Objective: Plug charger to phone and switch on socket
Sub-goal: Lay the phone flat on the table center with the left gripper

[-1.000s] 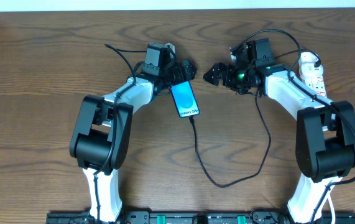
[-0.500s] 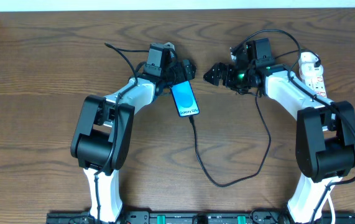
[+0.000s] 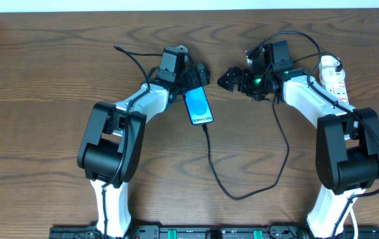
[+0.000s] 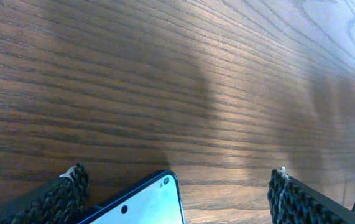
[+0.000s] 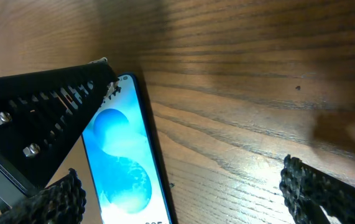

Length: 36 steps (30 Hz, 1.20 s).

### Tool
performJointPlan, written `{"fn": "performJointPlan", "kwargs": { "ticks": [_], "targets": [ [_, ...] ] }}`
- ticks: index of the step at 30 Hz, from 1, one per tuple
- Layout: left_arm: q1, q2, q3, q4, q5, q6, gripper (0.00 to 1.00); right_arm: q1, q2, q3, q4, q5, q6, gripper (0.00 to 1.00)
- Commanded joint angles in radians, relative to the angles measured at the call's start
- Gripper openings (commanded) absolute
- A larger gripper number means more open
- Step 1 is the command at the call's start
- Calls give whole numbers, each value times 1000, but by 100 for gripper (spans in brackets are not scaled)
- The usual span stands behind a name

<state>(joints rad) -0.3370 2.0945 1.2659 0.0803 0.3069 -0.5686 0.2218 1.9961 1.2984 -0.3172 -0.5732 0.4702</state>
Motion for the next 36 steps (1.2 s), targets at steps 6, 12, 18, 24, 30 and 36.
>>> {"fn": "performJointPlan", "kwargs": {
  "ticks": [6, 12, 18, 24, 30, 36],
  "targets": [
    [-42, 63, -38, -47, -6, -34, 95, 2, 14, -6, 0, 6, 8, 99],
    [-41, 63, -38, -33, -37, -34, 95, 2, 14, -6, -1, 6, 8, 99],
    [-40, 63, -38, 9, -130, -34, 99, 2, 14, -6, -8, 6, 8, 99],
    [-39, 63, -38, 19, -172, -34, 98, 2, 14, -6, -8, 6, 8, 99],
    [-39, 63, -38, 35, -222, -34, 98, 2, 14, -6, -8, 6, 8, 99],
    [-39, 63, -38, 35, -222, -34, 98, 2, 14, -6, -8, 6, 8, 99]
  ]
}}
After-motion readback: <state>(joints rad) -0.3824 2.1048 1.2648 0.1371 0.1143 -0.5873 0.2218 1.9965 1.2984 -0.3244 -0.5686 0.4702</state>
